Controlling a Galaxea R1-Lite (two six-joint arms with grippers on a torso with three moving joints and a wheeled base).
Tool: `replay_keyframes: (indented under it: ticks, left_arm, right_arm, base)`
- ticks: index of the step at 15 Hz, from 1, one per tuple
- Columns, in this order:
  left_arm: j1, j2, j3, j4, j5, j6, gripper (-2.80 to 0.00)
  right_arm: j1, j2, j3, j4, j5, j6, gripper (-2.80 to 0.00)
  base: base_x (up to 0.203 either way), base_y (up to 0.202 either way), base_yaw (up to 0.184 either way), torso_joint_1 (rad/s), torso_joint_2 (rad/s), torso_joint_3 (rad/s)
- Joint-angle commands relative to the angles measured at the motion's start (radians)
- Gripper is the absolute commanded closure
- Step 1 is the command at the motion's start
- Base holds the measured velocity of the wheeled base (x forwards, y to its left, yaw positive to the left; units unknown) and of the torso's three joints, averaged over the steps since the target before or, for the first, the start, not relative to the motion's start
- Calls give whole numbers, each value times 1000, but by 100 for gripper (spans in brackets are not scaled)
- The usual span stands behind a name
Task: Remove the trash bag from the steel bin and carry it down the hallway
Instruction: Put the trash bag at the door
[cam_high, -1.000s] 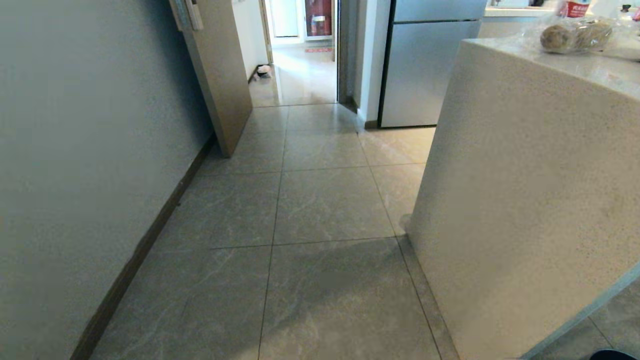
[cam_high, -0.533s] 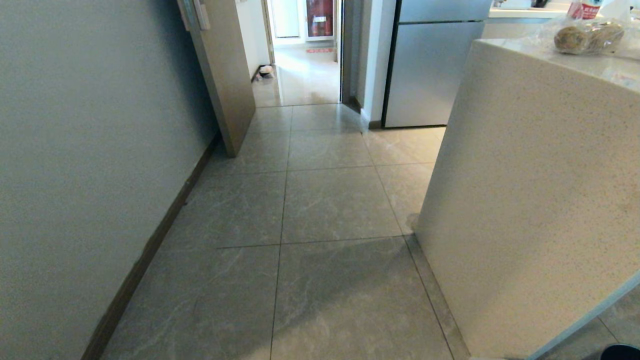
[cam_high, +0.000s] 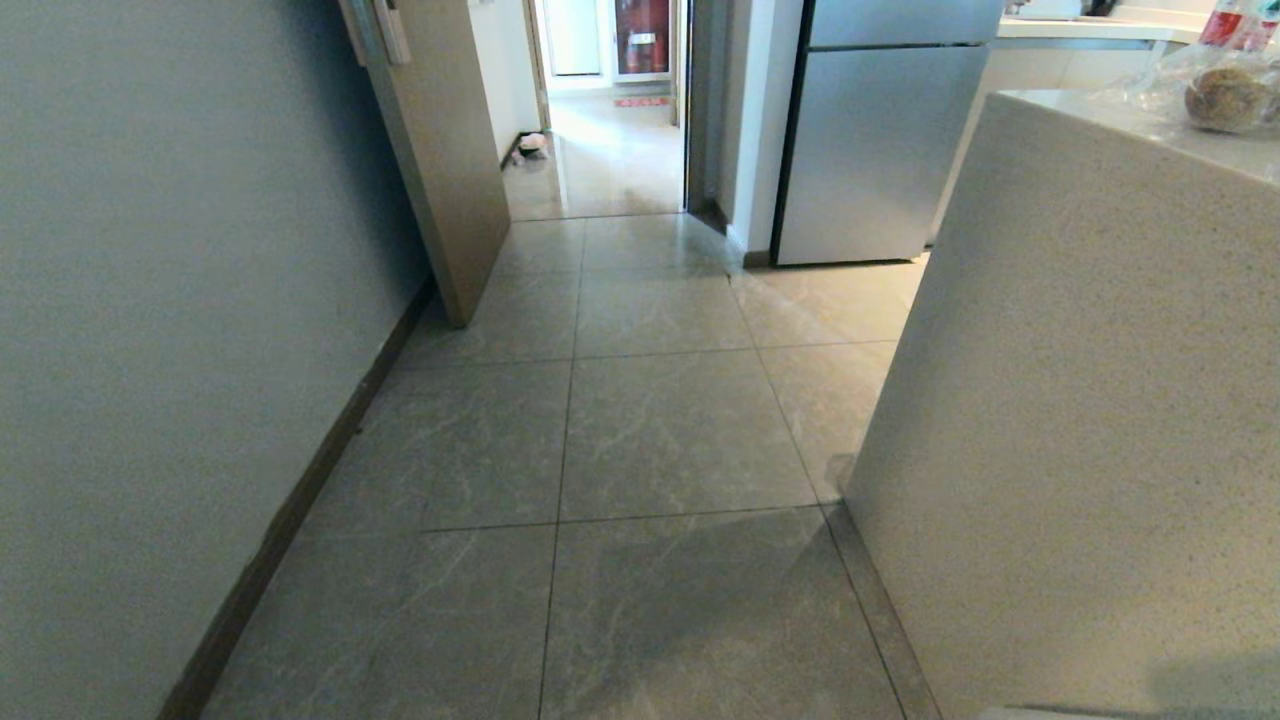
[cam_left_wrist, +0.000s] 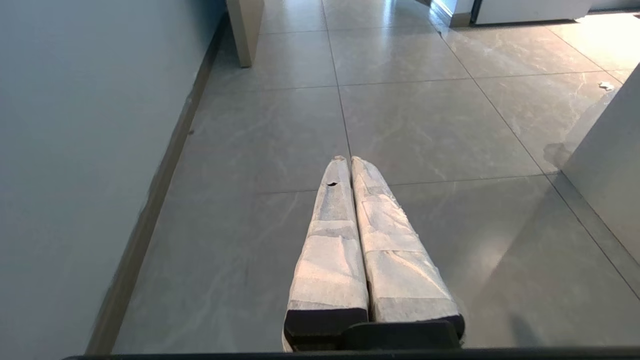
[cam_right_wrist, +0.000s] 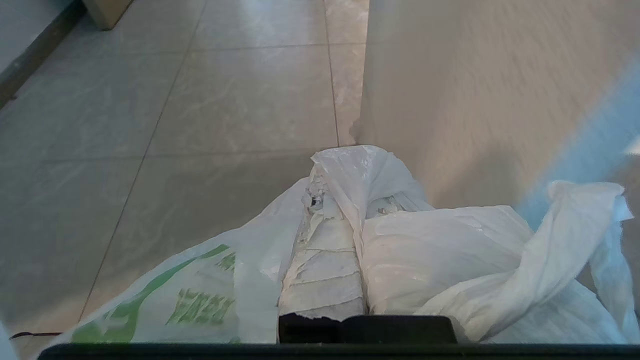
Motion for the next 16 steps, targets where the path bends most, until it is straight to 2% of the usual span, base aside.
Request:
replay_keyframes:
  ticks: [1, 16]
  left_arm:
    - [0, -2, 2, -1, 0, 0, 0]
    - [0, -2, 2, -1, 1, 0, 0]
  right_arm:
    - [1, 2, 0, -1, 0, 0, 0]
    - [1, 2, 0, -1, 0, 0, 0]
  base:
    - [186, 0, 2, 2, 4, 4]
    - [190, 0, 0, 2, 3, 2]
